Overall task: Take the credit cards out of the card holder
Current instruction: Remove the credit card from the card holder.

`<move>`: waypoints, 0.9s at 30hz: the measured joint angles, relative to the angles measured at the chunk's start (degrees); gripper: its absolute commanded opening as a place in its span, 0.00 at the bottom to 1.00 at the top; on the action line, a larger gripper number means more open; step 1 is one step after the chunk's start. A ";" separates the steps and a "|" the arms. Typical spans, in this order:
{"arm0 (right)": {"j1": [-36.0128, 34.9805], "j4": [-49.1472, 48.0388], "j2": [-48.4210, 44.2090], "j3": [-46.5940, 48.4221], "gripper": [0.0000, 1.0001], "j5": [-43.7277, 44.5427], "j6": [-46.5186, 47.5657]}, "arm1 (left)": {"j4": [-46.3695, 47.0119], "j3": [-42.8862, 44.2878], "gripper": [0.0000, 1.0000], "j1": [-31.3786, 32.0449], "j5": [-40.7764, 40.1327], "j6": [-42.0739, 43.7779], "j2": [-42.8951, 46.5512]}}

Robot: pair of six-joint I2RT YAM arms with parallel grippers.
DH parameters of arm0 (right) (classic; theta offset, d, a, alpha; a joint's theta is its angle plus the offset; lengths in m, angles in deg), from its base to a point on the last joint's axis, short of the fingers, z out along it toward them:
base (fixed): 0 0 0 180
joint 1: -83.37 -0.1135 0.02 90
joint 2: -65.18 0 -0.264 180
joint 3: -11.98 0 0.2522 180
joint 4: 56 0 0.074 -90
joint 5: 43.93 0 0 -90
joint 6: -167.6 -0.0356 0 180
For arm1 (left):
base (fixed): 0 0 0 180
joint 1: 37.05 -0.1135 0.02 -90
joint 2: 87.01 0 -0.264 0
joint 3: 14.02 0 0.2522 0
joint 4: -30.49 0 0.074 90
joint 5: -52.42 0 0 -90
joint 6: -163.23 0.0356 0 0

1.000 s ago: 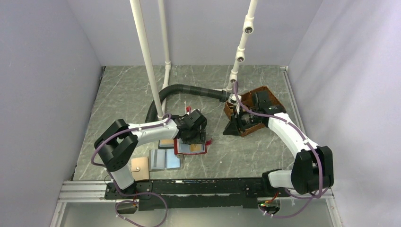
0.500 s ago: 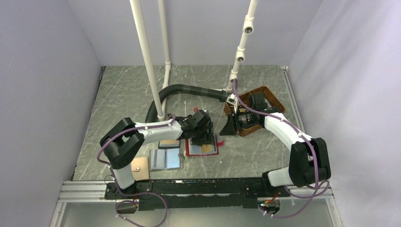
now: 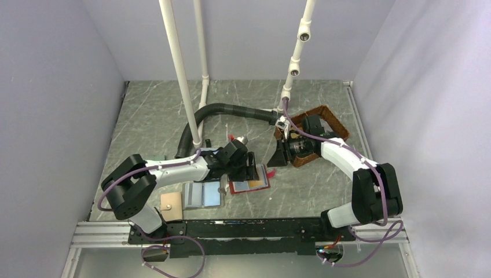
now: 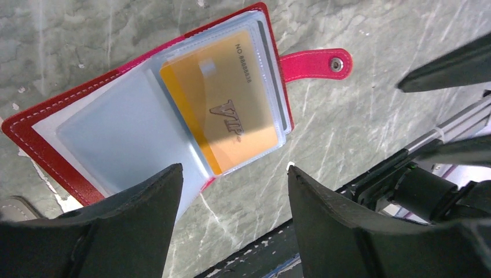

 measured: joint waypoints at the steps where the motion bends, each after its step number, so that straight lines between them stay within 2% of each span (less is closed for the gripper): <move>1: -0.20 -0.11 0.46 0.00 0.38 0.13 -0.09 | 0.57 -0.55 0.70 0.00 -0.02 -0.15 0.68; 5: -1.40 -0.52 2.95 0.00 0.34 0.22 -0.87 | 2.75 -2.12 0.49 -0.55 0.26 -1.31 1.62; 6: -1.79 -0.55 3.91 0.09 0.33 0.17 -1.07 | 2.97 -2.29 0.47 -0.81 0.42 -1.64 1.62; 14: -4.68 -1.51 10.08 0.87 0.26 0.85 -5.68 | 4.15 -3.06 0.43 -2.75 1.11 -3.10 1.57; 27: -8.04 -4.87 13.20 0.85 0.27 6.62 -11.13 | 5.51 -7.30 0.40 -4.17 1.27 -4.76 1.77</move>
